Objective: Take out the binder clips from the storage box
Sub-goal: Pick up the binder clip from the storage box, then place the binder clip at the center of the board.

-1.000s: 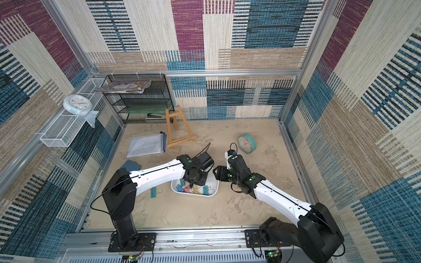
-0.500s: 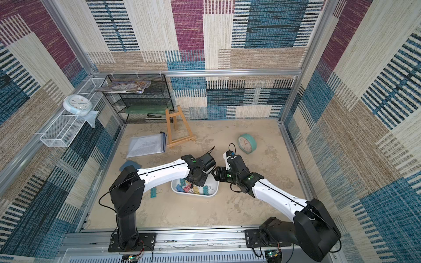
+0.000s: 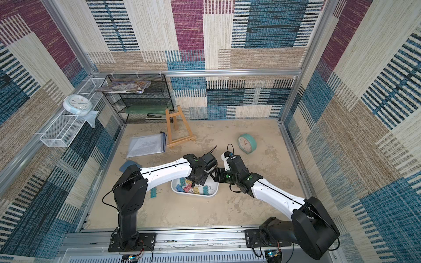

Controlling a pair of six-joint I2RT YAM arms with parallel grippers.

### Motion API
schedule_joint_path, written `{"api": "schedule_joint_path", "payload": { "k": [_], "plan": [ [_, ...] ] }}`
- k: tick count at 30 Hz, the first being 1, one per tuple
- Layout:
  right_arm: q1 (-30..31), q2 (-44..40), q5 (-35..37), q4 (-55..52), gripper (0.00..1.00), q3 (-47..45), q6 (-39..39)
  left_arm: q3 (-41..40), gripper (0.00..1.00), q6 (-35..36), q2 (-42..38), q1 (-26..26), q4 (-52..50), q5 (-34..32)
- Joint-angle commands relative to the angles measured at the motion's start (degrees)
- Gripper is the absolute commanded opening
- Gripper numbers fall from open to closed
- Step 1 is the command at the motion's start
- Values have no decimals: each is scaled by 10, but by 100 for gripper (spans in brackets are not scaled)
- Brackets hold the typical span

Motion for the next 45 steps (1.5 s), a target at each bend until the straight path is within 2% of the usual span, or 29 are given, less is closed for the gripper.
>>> {"api": "schedule_joint_path", "payload": {
  "k": [1, 5, 26, 33, 38, 45],
  "plan": [
    [0, 1, -3, 9, 62, 2, -8, -1, 9, 5, 0, 1, -19, 0],
    [1, 1, -3, 9, 62, 2, -8, 0, 0, 4, -3, 0, -19, 4],
    [1, -3, -8, 9, 62, 9, -11, -5, 0, -14, -60, 0, -13, 30],
    [0, -7, -33, 24, 62, 17, -19, -22, 0, -17, -116, 0, 25, 34],
    [0, -2, -72, 44, 63, 36, -29, -61, 0, -36, -177, 0, 54, 3],
    [7, 39, -124, 74, 62, 80, -30, -140, 0, -65, -291, 5, 87, -94]
  ]
}}
